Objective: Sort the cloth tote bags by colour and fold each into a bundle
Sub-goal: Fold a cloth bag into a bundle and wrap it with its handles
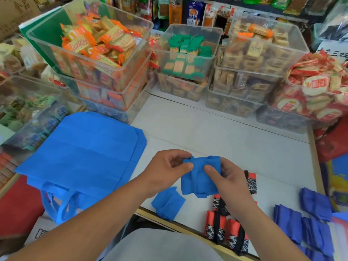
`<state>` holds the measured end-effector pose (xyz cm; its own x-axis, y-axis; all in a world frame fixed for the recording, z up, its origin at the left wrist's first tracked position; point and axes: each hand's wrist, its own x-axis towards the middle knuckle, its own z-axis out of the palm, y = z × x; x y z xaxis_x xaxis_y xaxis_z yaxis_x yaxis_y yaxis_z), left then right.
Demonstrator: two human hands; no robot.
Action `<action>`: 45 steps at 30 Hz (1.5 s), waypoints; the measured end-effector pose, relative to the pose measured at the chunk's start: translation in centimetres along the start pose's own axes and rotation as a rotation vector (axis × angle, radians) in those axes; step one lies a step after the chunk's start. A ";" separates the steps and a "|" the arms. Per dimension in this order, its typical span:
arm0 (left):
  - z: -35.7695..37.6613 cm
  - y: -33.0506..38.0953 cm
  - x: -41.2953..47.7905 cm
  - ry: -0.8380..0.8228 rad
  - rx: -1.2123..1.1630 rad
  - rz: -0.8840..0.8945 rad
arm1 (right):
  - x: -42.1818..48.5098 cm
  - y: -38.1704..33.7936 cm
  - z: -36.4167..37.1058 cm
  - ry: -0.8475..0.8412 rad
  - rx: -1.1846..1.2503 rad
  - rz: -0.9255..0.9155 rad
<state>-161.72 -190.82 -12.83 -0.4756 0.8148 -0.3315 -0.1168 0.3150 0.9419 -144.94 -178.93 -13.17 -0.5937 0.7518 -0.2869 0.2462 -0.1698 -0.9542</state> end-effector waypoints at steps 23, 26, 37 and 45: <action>-3.2 -18.9 1.6 -0.065 0.623 -0.442 | 9.0 13.7 5.0 0.322 0.052 0.537; -3.0 -20.2 1.0 0.022 0.569 -0.427 | 9.7 14.3 5.3 0.233 -0.159 0.526; -5.7 -19.5 -1.3 0.351 0.509 -0.184 | 8.2 14.8 6.0 0.012 -0.904 0.111; -18.3 -20.6 -4.3 0.340 0.940 -0.449 | 5.8 11.5 18.1 -0.342 -0.680 0.078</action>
<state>-173.20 -209.72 -29.83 -0.7888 0.4017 -0.4653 0.3035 0.9128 0.2734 -159.41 -188.12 -27.35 -0.7320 0.4961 -0.4670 0.6488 0.2983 -0.7001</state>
